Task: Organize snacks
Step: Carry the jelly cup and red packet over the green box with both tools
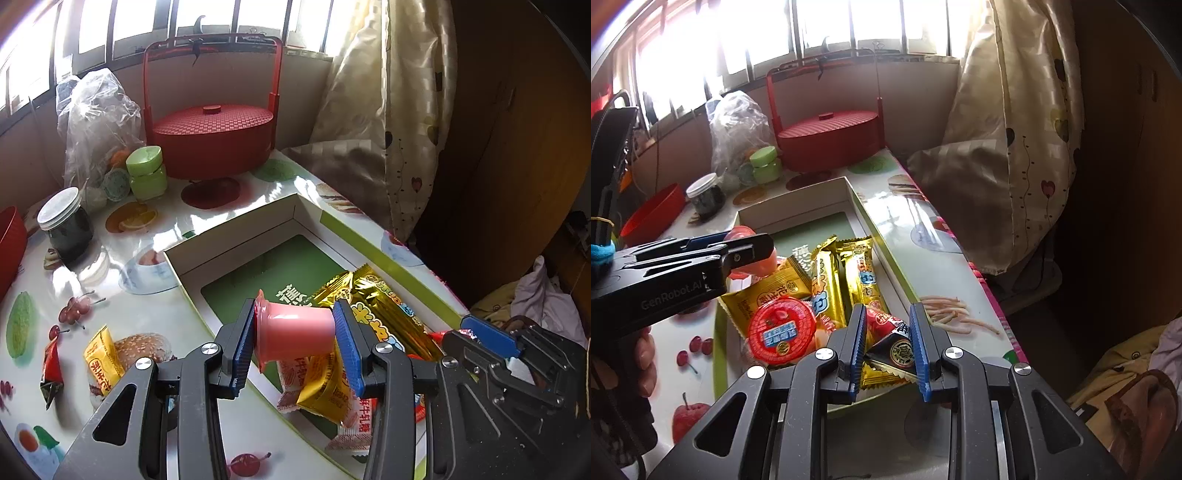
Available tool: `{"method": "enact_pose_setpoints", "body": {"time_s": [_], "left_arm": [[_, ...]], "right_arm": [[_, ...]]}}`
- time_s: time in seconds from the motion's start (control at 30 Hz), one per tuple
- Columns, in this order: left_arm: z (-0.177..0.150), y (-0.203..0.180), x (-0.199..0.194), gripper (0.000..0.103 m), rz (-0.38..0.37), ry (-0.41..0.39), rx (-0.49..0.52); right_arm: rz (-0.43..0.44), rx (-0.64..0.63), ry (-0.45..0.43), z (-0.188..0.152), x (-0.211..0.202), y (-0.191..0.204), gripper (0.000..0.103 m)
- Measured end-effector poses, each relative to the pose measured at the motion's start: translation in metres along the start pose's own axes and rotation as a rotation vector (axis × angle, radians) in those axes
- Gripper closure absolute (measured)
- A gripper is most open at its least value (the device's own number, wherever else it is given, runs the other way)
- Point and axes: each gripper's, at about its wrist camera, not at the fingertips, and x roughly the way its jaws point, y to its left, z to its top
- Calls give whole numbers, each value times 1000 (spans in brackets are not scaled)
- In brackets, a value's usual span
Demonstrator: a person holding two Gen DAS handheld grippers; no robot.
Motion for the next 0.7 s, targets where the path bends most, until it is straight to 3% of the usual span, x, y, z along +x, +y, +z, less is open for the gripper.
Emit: {"method": "enact_pose_setpoints", "body": {"time_s": [0.53,0.7], "left_arm": [[0,4,10,60,2,19,-29],[-2,4,14,60,9,35,-29]], "right_arm": [[16,1,2,3,10,0,80],[17,-7,3,3,11,2,76]]}}
